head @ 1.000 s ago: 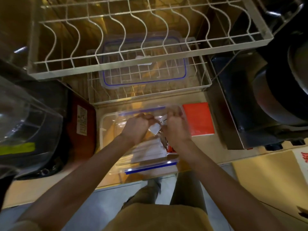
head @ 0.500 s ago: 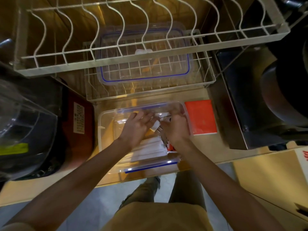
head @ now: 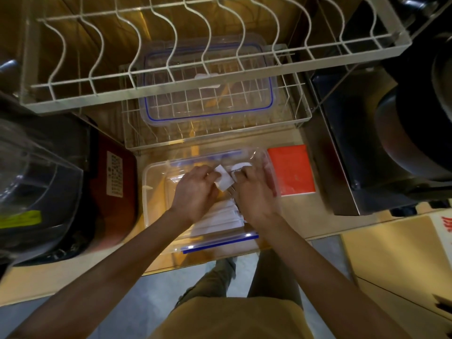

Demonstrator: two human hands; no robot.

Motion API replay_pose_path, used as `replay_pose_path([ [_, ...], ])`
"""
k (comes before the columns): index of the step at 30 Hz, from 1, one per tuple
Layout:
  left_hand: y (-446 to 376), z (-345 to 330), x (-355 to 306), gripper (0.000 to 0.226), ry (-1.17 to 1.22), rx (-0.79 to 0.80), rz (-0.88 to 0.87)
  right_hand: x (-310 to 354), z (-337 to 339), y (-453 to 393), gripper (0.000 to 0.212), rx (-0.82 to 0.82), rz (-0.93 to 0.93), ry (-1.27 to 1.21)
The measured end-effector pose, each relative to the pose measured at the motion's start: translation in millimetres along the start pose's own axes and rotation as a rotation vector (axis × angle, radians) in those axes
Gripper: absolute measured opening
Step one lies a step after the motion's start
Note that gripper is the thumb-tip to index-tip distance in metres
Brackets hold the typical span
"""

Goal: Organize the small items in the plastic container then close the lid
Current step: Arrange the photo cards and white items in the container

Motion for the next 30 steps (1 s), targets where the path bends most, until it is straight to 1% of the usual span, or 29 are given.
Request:
replay_pose_path([
  [1,1.4,-1.7,3.3,0.03,0.025,-0.016,0.046,1.7,-4.1,1.9,0.038,0.036,0.07,0.044],
  [2,3.0,-4.9,7.3,0.033,0.037,0.002,0.1,1.4,-6.7,2.9,0.042,0.05,0.098,0.065],
  [4,4.7,-9.5,12.7,0.038,0.056,0.029,0.176,-0.6,-5.0,3.3,0.045,0.02,0.08,0.097],
  [6,7.7,-11.5,9.0,0.04,0.092,0.039,0.171,-2.2,-3.8,0.2,0.043,0.007,0.058,0.108],
  [10,10.0,-14.4,3.2,0.038,0.107,0.054,0.15,-5.9,-9.8,-1.6,0.039,0.043,0.098,0.134],
  [13,8.6,-15.8,1.5,0.039,0.113,0.065,0.146,-8.2,-5.2,-0.4,0.038,-0.019,0.06,0.076],
  [19,3.2,-19.4,-4.1,0.04,0.074,0.101,0.119,-6.5,-13.0,2.4,0.039,0.114,0.142,0.208],
  [22,0.5,-20.1,-6.5,0.039,0.041,0.096,0.085,-5.2,-12.1,2.2,0.04,0.126,0.172,0.249],
  [27,-4.6,-21.4,-9.4,0.038,0.022,0.069,0.081,-7.5,-9.4,1.4,0.038,0.088,0.148,0.194],
  [30,-4.7,-21.4,-9.9,0.038,0.013,0.08,0.079,-6.3,-8.1,2.6,0.037,0.101,0.188,0.199],
])
Point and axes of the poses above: each hand's wrist, its own y-axis away from the middle knuckle, its own z-axis out of the back of the hand, x = y × z, the point moved 5 cm from there along -y, towards the middle knuckle, and after that the axes turned 11 degrees about -x, right-handed, at the moved point
